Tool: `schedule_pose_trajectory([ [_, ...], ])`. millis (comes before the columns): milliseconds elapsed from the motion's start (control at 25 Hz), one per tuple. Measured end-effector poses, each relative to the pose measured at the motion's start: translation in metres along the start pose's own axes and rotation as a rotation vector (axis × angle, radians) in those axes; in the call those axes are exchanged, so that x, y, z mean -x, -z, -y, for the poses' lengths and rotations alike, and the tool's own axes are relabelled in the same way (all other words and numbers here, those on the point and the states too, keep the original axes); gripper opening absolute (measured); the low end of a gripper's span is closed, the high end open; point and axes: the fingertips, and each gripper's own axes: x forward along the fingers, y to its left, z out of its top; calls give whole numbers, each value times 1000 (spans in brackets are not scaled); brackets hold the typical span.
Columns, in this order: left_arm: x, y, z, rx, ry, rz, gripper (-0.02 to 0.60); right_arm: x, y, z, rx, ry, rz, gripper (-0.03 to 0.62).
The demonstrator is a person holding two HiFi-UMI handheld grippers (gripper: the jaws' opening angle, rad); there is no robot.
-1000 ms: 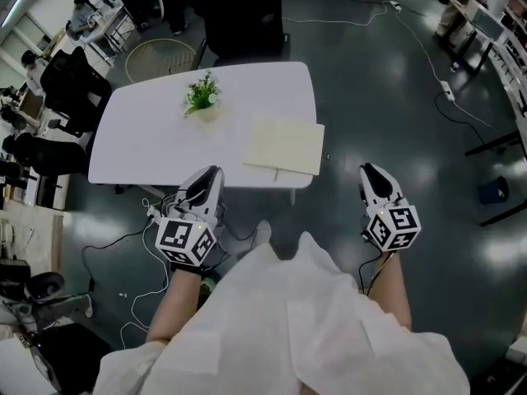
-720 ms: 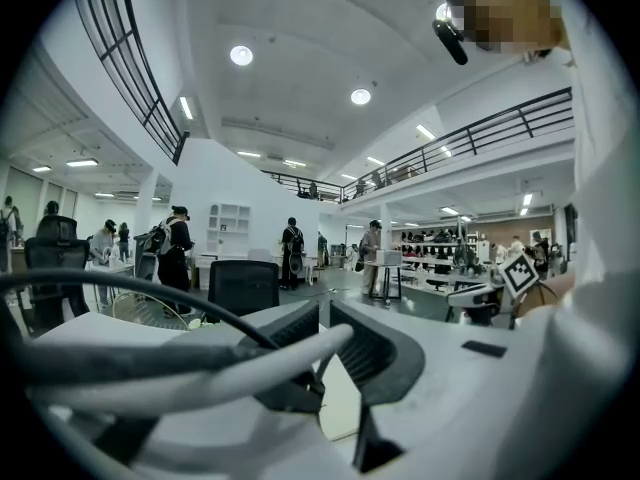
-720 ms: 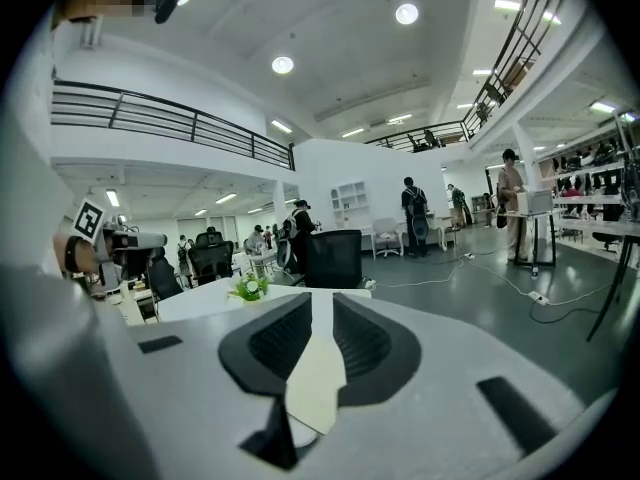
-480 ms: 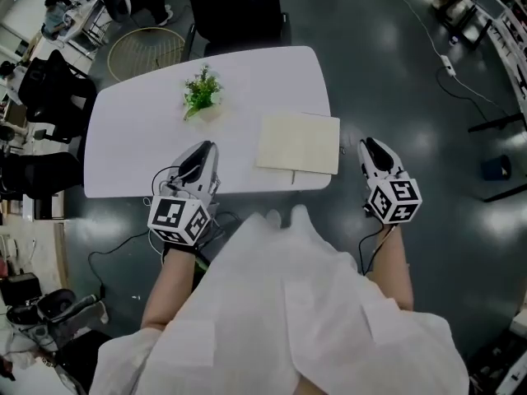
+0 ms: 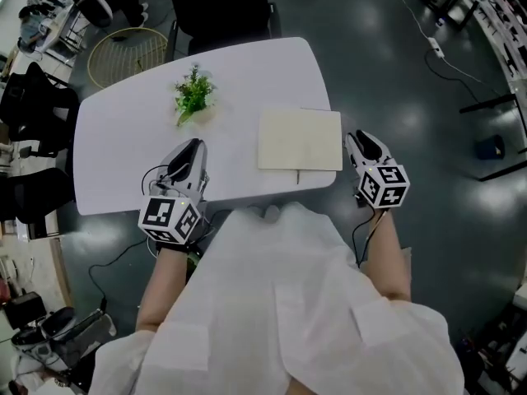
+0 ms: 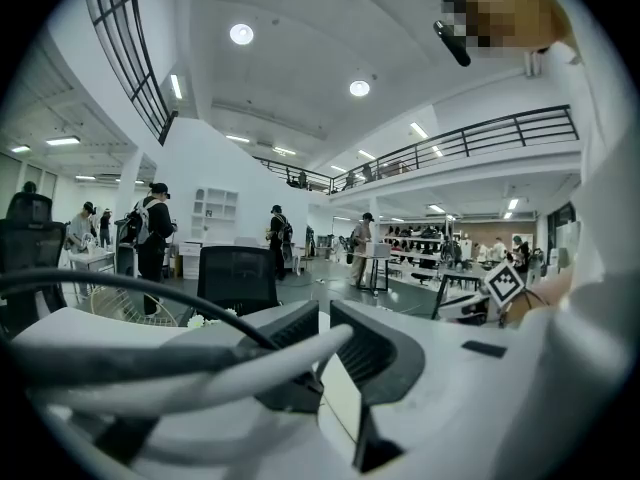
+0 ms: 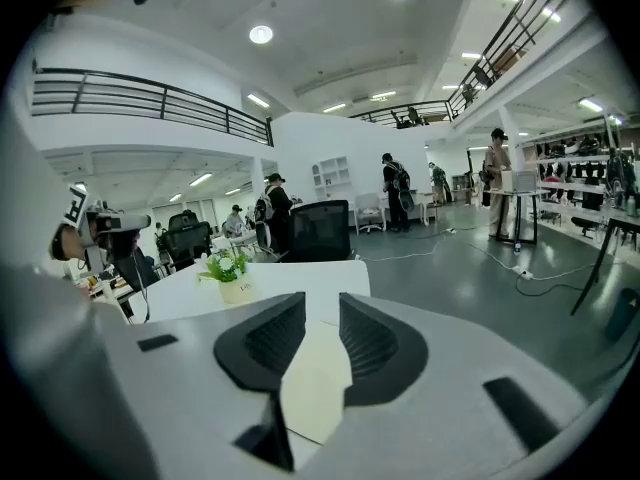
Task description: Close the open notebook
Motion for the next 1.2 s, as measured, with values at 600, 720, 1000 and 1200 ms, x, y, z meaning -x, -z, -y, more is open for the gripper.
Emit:
schedule_pose_trajectory([
  [600, -40, 12, 10, 6, 77, -49, 34, -52, 96, 29, -111, 28, -273, 144],
  [720, -48, 18, 20, 14, 95, -72, 34, -61, 115, 39, -128, 27, -339, 157],
  [1000, -63, 27, 28, 26, 92, -115, 34, -76, 153, 55, -186, 17, -453, 170],
  [1200, -74, 32, 33, 28, 95, -134, 34, -84, 170, 61, -201, 7, -515, 173],
])
